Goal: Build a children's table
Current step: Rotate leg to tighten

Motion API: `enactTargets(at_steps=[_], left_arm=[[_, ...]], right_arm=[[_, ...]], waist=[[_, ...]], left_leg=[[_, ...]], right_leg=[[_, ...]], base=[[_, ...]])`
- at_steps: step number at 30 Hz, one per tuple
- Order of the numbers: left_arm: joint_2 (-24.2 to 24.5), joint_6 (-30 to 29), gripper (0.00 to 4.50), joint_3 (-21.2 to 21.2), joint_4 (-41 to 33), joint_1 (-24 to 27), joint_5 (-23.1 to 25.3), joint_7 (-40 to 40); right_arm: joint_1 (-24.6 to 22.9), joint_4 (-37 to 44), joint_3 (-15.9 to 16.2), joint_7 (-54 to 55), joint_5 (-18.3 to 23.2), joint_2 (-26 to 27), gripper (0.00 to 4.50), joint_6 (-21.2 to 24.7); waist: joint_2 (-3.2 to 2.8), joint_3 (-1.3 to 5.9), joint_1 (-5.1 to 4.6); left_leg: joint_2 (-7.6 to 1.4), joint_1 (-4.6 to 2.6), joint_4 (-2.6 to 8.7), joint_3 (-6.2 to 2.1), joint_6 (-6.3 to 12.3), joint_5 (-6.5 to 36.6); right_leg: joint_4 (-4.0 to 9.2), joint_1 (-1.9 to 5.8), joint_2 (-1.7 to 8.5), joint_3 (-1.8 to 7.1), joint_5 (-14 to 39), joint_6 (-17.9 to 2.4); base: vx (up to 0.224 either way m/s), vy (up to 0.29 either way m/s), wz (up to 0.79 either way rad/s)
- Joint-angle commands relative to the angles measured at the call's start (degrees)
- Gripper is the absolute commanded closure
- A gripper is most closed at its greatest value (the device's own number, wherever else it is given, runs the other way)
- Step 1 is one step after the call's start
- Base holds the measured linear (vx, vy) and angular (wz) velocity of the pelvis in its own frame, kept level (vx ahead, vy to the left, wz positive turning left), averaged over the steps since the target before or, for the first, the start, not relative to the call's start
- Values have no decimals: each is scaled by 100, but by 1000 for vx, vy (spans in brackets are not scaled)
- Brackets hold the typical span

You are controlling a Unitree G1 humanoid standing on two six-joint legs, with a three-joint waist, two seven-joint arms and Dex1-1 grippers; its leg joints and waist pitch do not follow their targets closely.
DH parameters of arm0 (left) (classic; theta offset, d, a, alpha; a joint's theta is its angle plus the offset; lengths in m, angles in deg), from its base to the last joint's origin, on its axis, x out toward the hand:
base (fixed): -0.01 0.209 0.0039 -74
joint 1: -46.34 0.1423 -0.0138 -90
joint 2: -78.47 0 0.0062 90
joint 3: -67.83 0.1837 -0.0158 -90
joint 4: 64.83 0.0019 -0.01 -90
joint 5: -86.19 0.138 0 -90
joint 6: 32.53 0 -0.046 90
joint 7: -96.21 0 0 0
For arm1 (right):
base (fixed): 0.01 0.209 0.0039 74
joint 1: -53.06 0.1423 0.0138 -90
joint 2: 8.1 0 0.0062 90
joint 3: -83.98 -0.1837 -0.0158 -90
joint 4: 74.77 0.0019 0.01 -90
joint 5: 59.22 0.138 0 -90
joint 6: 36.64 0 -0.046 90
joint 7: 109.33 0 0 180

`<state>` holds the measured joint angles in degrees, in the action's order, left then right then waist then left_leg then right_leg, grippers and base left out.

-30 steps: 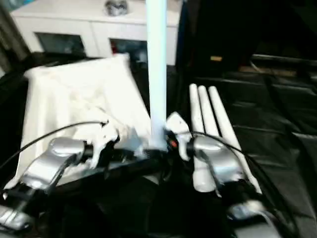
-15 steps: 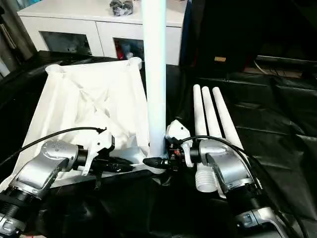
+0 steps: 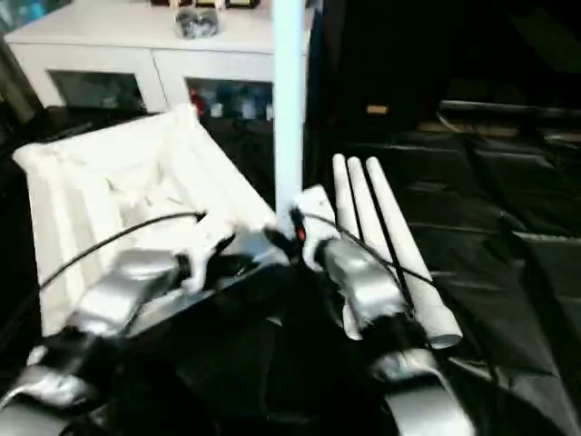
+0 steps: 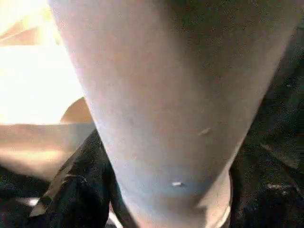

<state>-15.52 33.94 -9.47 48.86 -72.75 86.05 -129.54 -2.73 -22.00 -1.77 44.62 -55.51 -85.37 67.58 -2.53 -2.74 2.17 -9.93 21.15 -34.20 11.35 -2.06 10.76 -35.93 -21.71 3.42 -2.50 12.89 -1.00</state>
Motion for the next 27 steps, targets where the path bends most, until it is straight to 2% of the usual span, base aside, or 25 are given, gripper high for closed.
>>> enactTargets(at_steps=[1,4,5,9,11,13,16,17,18,19,21,23,25,27], left_arm=[[-356,181,450,59,-123,-185,-153,17],[-247,238,450,167,-229,-106,-138,-198],[-114,291,450,232,-315,-27,-179,-407],[81,359,450,299,-451,87,-236,-705],[241,438,450,343,-559,170,-295,-988],[381,433,450,364,-679,247,-371,-1263],[547,490,450,401,-816,332,-479,-1624],[766,469,450,462,-979,430,-613,-2058],[861,433,450,491,-1038,459,-649,-2217],[944,412,450,511,-1085,480,-676,-2355],[985,415,450,502,-1091,486,-697,-2431],[1052,408,450,491,-1080,489,-732,-2545],[1127,364,450,492,-1111,501,-775,-2666],[1208,337,450,499,-1153,517,-819,-2778]], right_arm=[[-122,-428,287,-245,0,420,110,139],[-129,-315,380,-527,-7,385,78,76],[-157,-184,545,-786,-70,232,71,-87],[-244,86,749,-1327,-69,-32,71,-268],[-335,343,848,-1827,-24,-274,71,-373],[-408,551,894,-2250,30,-502,71,-464],[-478,762,937,-2733,103,-759,71,-471],[-589,1105,1060,-3380,249,-1112,71,-242],[-637,1256,1111,-3624,314,-1258,71,-144],[-680,1395,1153,-3839,370,-1387,71,-51],[-712,1502,1173,-3988,404,-1473,71,31],[-763,1665,1232,-4185,422,-1597,71,118],[-820,1803,1335,-4361,401,-1715,104,167],[-892,1984,1428,-4518,452,-1796,114,306]], waist=[[53,287,13],[43,297,21],[47,300,23],[39,327,32],[50,345,47],[41,358,66],[31,345,126],[37,348,176],[29,350,174],[7,342,197],[11,341,224],[21,327,271],[22,324,283],[27,327,284]], left_leg=[[-330,-56,441,-215,5,1355],[-338,-52,438,-209,93,1235],[-337,-45,433,-208,113,1222],[-347,-26,412,-206,203,1006],[-340,-16,377,-186,397,735],[-350,-22,366,-183,469,659],[-374,-31,369,-174,529,672],[-378,-53,372,-177,514,681],[-386,-42,365,-168,539,668],[-395,-60,372,-164,538,743],[-398,-59,369,-160,535,755],[-395,-66,385,-164,431,846],[-395,-66,391,-168,362,901],[-390,-63,395,-172,311,897]], right_leg=[[564,154,529,302,1451,-1097],[537,160,518,295,1171,-1169],[532,170,522,292,1110,-1190],[485,197,519,288,708,-1242],[442,219,506,278,149,-1345],[420,217,513,267,24,-1418],[421,204,499,259,29,-1450],[419,223,474,243,72,-1419],[398,206,477,254,23,-1433],[416,185,473,246,93,-1431],[414,182,479,254,128,-1428],[441,169,491,258,372,-1404],[449,165,501,266,500,-1385],[441,172,494,266,529,-1348]], base=[[0,0,0],[0,0,0],[0,0,0],[0,0,0],[0,0,0],[0,0,0],[0,0,0],[0,0,0],[0,0,0],[0,0,0],[0,0,0],[0,0,0],[0,0,0],[0,0,0]])
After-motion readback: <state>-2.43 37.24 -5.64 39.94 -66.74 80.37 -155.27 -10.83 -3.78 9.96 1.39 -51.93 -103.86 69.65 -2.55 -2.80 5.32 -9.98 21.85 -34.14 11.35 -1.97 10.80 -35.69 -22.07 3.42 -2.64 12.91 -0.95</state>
